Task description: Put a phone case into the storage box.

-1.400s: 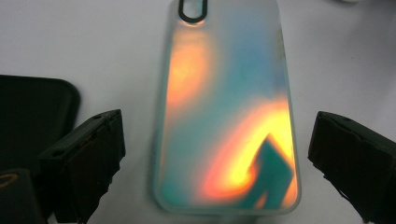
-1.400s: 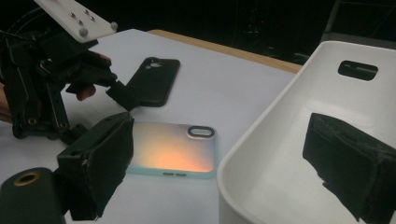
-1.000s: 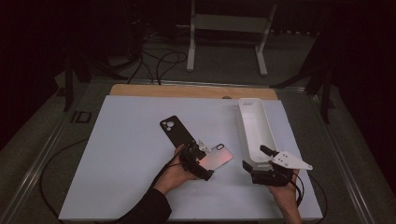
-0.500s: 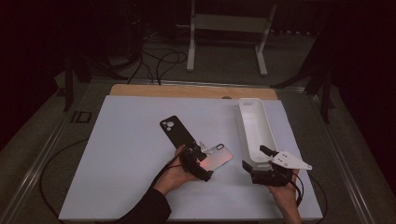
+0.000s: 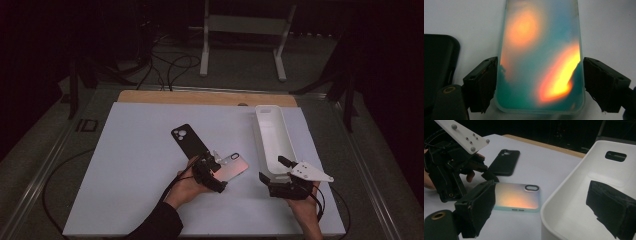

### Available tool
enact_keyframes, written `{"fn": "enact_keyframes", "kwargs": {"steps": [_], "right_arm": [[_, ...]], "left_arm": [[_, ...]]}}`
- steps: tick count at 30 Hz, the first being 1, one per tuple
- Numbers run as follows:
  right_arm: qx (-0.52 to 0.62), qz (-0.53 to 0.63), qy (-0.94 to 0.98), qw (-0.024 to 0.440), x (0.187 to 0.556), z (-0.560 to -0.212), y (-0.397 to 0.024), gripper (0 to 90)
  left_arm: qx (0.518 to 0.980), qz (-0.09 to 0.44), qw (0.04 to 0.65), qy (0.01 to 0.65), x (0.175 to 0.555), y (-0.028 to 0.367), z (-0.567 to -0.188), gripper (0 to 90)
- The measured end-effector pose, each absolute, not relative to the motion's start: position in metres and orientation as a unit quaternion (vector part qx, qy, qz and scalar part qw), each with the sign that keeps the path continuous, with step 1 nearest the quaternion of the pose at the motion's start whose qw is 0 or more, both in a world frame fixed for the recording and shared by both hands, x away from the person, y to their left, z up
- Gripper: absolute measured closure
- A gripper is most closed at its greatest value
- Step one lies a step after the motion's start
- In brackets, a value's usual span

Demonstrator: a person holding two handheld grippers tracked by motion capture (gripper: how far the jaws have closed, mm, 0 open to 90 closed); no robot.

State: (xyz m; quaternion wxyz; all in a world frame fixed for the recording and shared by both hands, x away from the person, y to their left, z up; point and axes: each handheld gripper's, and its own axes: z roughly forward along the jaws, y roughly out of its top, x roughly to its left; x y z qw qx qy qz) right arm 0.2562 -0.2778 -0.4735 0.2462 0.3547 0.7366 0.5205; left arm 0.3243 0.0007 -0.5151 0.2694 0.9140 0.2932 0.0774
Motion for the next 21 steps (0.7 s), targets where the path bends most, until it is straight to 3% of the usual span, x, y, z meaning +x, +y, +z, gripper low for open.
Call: {"fn": "enact_keyframes", "kwargs": {"steps": [21], "right_arm": [[0.355, 0.527, 0.735, 0.237, 0.257, -0.472, -0.277, 8.8]], "left_arm": [[0.888, 0.105, 0.322, 0.311, 0.32, 0.017, -0.491, 17.1]]}}
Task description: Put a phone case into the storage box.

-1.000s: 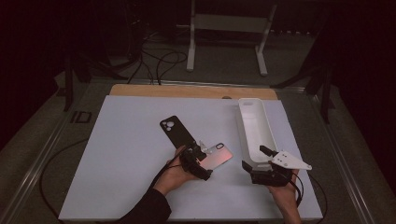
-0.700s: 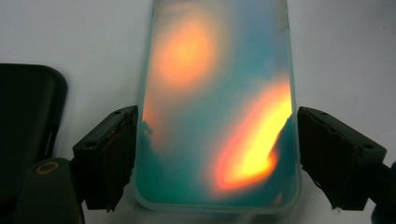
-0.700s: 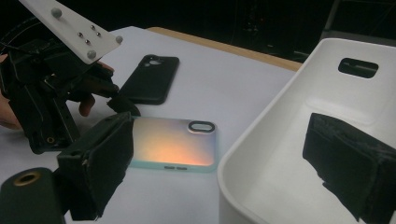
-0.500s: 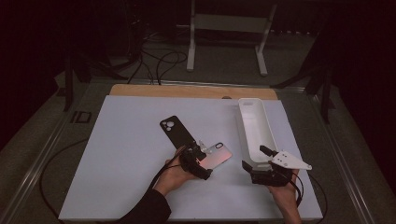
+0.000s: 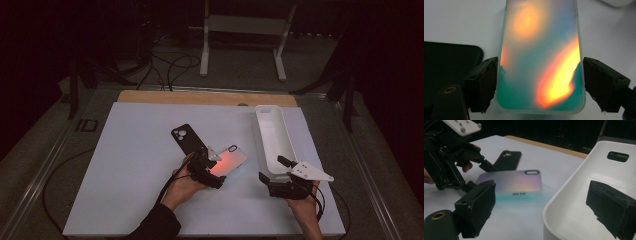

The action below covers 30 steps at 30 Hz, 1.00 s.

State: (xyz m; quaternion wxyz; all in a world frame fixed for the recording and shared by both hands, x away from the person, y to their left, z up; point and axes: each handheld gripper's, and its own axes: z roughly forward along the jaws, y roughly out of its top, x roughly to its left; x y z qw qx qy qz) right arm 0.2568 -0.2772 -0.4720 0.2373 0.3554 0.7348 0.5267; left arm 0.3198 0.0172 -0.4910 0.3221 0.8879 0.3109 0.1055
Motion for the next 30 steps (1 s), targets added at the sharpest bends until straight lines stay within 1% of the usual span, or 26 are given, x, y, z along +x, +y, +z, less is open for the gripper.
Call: {"fn": "enact_keyframes", "kwargs": {"steps": [7, 8, 11, 13, 19, 30], "right_arm": [[0.357, 0.531, 0.732, 0.234, 0.257, -0.468, -0.277, 8.8], [0.357, 0.532, 0.732, 0.233, 0.257, -0.467, -0.277, 8.8], [0.356, 0.534, 0.733, 0.226, 0.259, -0.462, -0.275, 8.8], [0.355, 0.533, 0.736, 0.218, 0.261, -0.459, -0.273, 8.8], [0.351, 0.537, 0.743, 0.192, 0.271, -0.449, -0.264, 8.8], [0.342, 0.545, 0.751, 0.148, 0.294, -0.43, -0.238, 8.8]], "left_arm": [[0.88, 0.121, 0.34, 0.309, 0.315, 0.026, -0.478, 17.1], [0.875, 0.133, 0.349, 0.308, 0.313, 0.031, -0.472, 17.1], [0.871, 0.144, 0.357, 0.306, 0.311, 0.035, -0.467, 17.0], [0.863, 0.158, 0.368, 0.309, 0.309, 0.041, -0.462, 17.0], [0.852, 0.175, 0.383, 0.311, 0.306, 0.052, -0.452, 17.0], [0.842, 0.182, 0.405, 0.304, 0.3, 0.057, -0.444, 17.0]]}}
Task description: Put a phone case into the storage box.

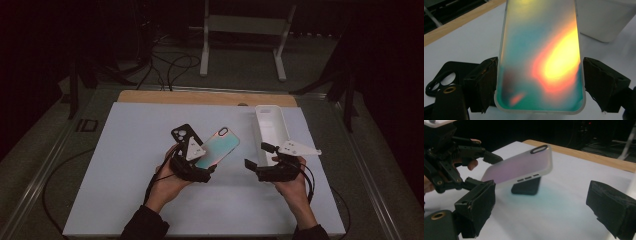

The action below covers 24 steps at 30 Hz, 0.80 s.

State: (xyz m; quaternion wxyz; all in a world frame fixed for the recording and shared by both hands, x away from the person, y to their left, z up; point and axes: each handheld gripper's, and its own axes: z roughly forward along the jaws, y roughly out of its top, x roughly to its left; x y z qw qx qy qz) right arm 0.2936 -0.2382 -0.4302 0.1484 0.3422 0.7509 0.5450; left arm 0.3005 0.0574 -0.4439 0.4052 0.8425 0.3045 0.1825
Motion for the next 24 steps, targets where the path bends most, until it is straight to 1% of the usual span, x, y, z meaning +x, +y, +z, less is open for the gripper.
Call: {"fn": "enact_keyframes", "kwargs": {"steps": [16, 20, 22, 24], "right_arm": [[0.345, 0.539, 0.763, 0.092, 0.319, -0.424, -0.196, 9.4], [0.352, 0.541, 0.761, 0.071, 0.323, -0.423, -0.192, 13.6], [0.355, 0.543, 0.759, 0.062, 0.325, -0.422, -0.191, 17.8], [0.36, 0.542, 0.757, 0.054, 0.325, -0.423, -0.189, 24.0]], "left_arm": [[0.835, 0.194, 0.433, 0.279, 0.289, 0.05, -0.43, 17.0], [0.832, 0.198, 0.44, 0.276, 0.288, 0.049, -0.427, 17.0], [0.831, 0.197, 0.443, 0.274, 0.287, 0.048, -0.427, 17.0], [0.832, 0.196, 0.443, 0.271, 0.287, 0.046, -0.426, 16.9]]}}
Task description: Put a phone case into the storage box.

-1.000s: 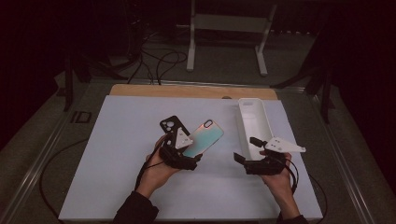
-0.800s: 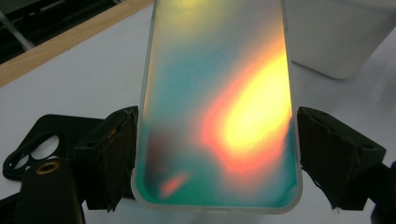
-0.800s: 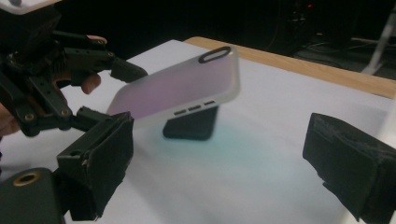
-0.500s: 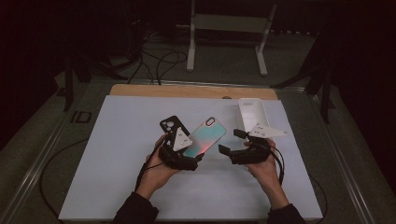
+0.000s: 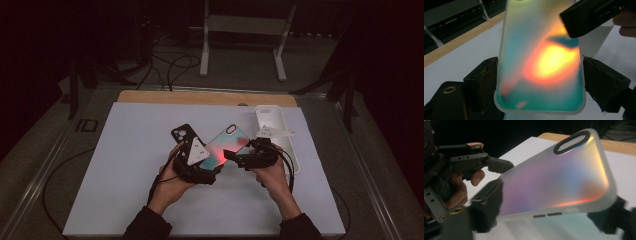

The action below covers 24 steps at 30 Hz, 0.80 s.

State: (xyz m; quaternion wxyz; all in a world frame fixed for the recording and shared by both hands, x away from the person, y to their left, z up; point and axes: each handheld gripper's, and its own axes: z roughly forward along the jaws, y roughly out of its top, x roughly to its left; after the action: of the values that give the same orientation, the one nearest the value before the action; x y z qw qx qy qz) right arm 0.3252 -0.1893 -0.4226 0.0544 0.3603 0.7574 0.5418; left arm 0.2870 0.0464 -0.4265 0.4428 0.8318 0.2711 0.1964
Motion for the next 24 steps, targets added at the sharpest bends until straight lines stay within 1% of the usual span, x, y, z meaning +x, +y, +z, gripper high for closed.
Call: {"fn": "enact_keyframes", "kwargs": {"steps": [5, 7, 8, 9, 10, 11, 16, 19, 20, 24], "right_arm": [[0.375, 0.541, 0.752, 0.041, 0.326, -0.422, -0.187, 41.0], [0.378, 0.542, 0.75, 0.031, 0.326, -0.422, -0.187, 45.6], [0.378, 0.542, 0.75, 0.031, 0.326, -0.422, -0.187, 45.6], [0.377, 0.544, 0.749, 0.028, 0.326, -0.421, -0.187, 48.3], [0.379, 0.545, 0.748, 0.025, 0.326, -0.42, -0.186, 55.0], [0.379, 0.548, 0.745, 0.019, 0.326, -0.419, -0.185, 59.6], [0.369, 0.566, 0.737, -0.005, 0.325, -0.416, -0.184, 80.0], [0.363, 0.575, 0.733, -0.02, 0.324, -0.415, -0.182, 85.8], [0.364, 0.579, 0.729, -0.027, 0.324, -0.414, -0.182, 86.1], [0.357, 0.578, 0.734, -0.013, 0.324, -0.412, -0.181, 86.8]], "left_arm": [[0.83, 0.193, 0.447, 0.272, 0.287, 0.045, -0.427, 17.0], [0.831, 0.194, 0.445, 0.273, 0.287, 0.044, -0.428, 17.0], [0.831, 0.194, 0.445, 0.273, 0.287, 0.044, -0.428, 17.0], [0.832, 0.192, 0.443, 0.274, 0.288, 0.043, -0.429, 17.0], [0.833, 0.192, 0.442, 0.274, 0.288, 0.042, -0.43, 17.0], [0.834, 0.191, 0.439, 0.275, 0.288, 0.042, -0.431, 17.0], [0.836, 0.183, 0.437, 0.276, 0.289, 0.04, -0.435, 17.1], [0.834, 0.196, 0.435, 0.277, 0.288, 0.038, -0.436, 17.0], [0.833, 0.196, 0.436, 0.279, 0.288, 0.037, -0.437, 16.9], [0.829, 0.201, 0.438, 0.283, 0.288, 0.038, -0.436, 17.7]]}}
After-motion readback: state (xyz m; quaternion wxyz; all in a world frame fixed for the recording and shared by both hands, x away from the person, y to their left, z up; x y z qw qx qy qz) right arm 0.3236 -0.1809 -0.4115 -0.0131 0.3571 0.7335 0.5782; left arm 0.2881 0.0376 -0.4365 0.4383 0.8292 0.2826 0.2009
